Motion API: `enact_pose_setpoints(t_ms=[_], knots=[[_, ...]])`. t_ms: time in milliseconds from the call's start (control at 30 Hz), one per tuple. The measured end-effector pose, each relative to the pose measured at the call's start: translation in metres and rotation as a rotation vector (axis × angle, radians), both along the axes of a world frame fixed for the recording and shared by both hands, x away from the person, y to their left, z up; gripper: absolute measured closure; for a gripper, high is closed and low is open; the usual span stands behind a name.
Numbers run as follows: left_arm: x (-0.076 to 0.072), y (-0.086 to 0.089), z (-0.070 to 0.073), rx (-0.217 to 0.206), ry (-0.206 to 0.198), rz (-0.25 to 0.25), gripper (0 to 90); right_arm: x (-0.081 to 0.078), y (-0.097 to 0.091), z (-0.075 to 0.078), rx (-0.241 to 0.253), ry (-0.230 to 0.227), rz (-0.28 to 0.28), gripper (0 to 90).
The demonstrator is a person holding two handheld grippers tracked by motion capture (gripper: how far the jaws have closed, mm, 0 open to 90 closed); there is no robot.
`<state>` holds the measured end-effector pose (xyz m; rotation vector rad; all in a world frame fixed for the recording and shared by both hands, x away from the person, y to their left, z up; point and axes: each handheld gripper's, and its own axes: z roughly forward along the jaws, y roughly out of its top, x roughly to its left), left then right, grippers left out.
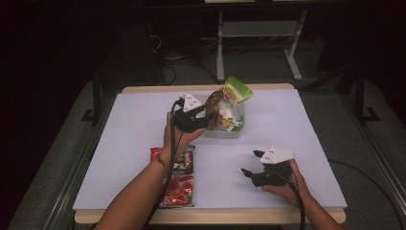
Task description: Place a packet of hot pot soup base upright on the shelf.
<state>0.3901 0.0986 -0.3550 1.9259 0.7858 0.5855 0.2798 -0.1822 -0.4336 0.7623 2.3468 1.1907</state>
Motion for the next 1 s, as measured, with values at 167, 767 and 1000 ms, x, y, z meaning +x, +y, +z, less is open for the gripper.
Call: enact_pose_setpoints(t_ms=[167,767,1000], knots=[[-0.004,0.003,-0.002,0.004,0.004,-0.018,55.2,0.0,-0.001,0.0,0.001,0.001,-0.002,23.3],[-0.024,0.021,-0.007,0.095,-0.027,-0.085,50.8,0.0,0.002,-0.002,-0.002,0.014,0.009,23.5],[-0.036,0.041,-0.005,0.125,-0.037,-0.109,42.2,0.0,0.002,-0.001,-0.003,0.002,-0.014,26.0]])
